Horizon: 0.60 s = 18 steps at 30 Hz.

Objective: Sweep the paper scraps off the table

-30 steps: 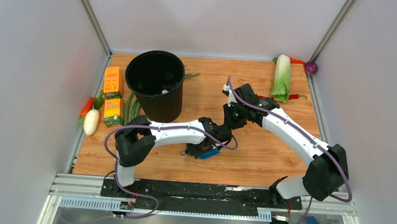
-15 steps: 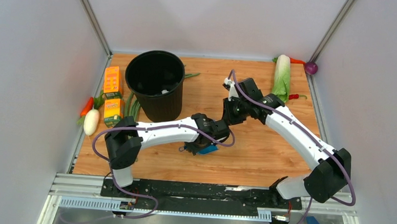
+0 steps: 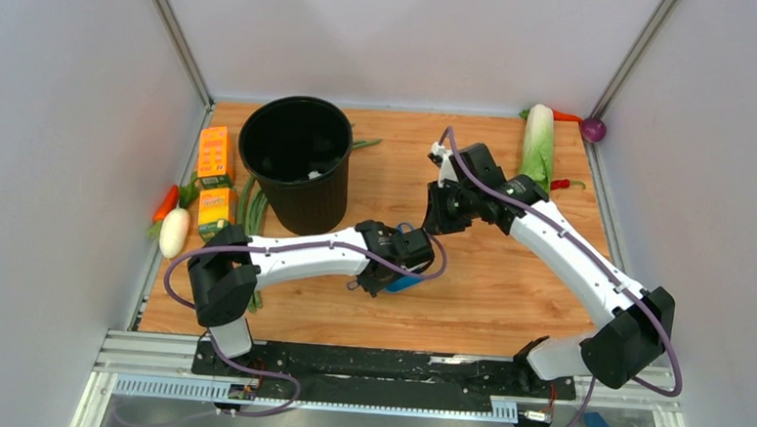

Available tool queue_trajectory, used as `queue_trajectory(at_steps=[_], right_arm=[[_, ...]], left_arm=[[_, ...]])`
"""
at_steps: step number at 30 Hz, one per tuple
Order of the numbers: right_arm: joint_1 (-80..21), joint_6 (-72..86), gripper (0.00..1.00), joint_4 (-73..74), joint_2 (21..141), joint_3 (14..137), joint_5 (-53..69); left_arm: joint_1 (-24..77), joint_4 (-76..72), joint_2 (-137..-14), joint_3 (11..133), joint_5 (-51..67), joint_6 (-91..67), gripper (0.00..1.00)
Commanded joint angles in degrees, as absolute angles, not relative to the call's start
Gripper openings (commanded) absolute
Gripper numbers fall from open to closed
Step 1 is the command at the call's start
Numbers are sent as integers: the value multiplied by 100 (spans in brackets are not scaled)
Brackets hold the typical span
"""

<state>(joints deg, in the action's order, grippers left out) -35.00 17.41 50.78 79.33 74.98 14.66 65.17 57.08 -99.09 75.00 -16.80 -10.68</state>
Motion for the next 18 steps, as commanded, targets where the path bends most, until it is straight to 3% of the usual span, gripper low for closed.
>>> queue_trajectory(at_steps=[1, 18], right_arm=[[-3665, 2153, 0, 5360, 7576, 8050, 2172], [-3129, 2460, 0, 6592, 7023, 8920, 695]], left_arm=[[6486, 4755, -9809, 7418, -1644, -1274, 0], [6478, 4992, -9501, 7672, -1925, -1345, 0]])
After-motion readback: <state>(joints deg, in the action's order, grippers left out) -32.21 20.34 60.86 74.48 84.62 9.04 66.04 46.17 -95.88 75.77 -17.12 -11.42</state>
